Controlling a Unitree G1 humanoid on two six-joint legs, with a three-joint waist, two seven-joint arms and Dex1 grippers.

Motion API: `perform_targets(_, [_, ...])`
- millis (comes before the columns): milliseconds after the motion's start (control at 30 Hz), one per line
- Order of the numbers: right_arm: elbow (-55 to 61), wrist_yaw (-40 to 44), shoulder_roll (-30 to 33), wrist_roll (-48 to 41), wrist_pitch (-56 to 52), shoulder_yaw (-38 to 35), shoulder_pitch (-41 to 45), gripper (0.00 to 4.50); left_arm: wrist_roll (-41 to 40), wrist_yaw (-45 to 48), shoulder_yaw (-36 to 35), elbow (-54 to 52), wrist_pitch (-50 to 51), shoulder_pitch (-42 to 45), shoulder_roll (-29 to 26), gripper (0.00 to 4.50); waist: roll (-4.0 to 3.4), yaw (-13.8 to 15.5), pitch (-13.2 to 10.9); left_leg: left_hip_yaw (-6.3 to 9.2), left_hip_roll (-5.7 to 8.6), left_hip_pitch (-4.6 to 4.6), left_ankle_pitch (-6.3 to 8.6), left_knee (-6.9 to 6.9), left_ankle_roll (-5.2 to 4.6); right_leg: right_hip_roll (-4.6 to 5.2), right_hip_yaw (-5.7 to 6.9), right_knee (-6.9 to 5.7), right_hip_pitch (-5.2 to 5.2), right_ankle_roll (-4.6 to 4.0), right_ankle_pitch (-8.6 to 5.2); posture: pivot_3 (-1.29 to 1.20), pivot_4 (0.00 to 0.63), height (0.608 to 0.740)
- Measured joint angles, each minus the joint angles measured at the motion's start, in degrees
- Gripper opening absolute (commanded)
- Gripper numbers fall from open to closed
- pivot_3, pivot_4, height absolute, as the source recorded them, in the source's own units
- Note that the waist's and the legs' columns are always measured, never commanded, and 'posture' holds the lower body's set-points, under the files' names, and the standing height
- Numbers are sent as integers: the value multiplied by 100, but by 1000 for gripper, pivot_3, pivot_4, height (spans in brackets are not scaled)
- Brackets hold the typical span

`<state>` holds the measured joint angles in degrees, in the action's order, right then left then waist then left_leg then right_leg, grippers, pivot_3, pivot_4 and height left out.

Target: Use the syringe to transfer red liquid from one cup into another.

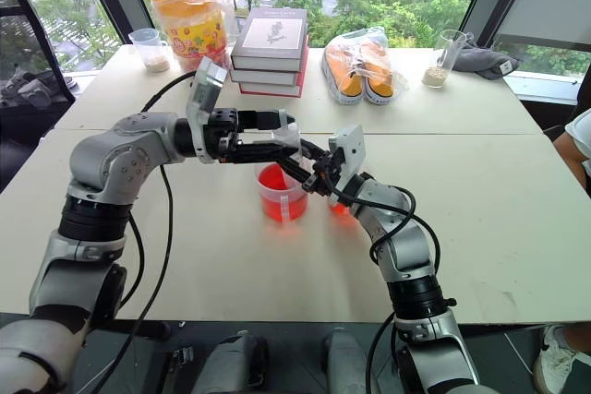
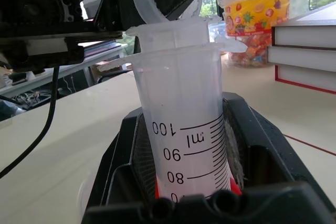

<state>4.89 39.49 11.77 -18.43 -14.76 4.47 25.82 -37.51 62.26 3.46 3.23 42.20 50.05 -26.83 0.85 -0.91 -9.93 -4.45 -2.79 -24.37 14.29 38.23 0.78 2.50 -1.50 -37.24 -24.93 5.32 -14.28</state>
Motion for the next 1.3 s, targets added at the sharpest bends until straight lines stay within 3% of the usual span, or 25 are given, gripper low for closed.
perform_targets(167, [178,35,58,-27,-62,58,-23,1400,61,-32,-100,104,-50,26,4,205,0,-3,0,1,0,0,0,-1,0,0,0,0,0,0,0,0,150,740])
perform_targets(200, [203,38,61,-47,-110,65,-26,1400,67,-29,-110,110,-57,26,5,85,0,-2,0,1,0,0,0,0,0,0,0,0,0,0,0,0,150,740])
perform_targets(1300, [378,45,178,-379,-491,0,75,1400,191,193,-119,587,-308,621,-78,85,0,4,0,2,0,-1,0,0,0,0,1,1,1,0,0,0,150,740])
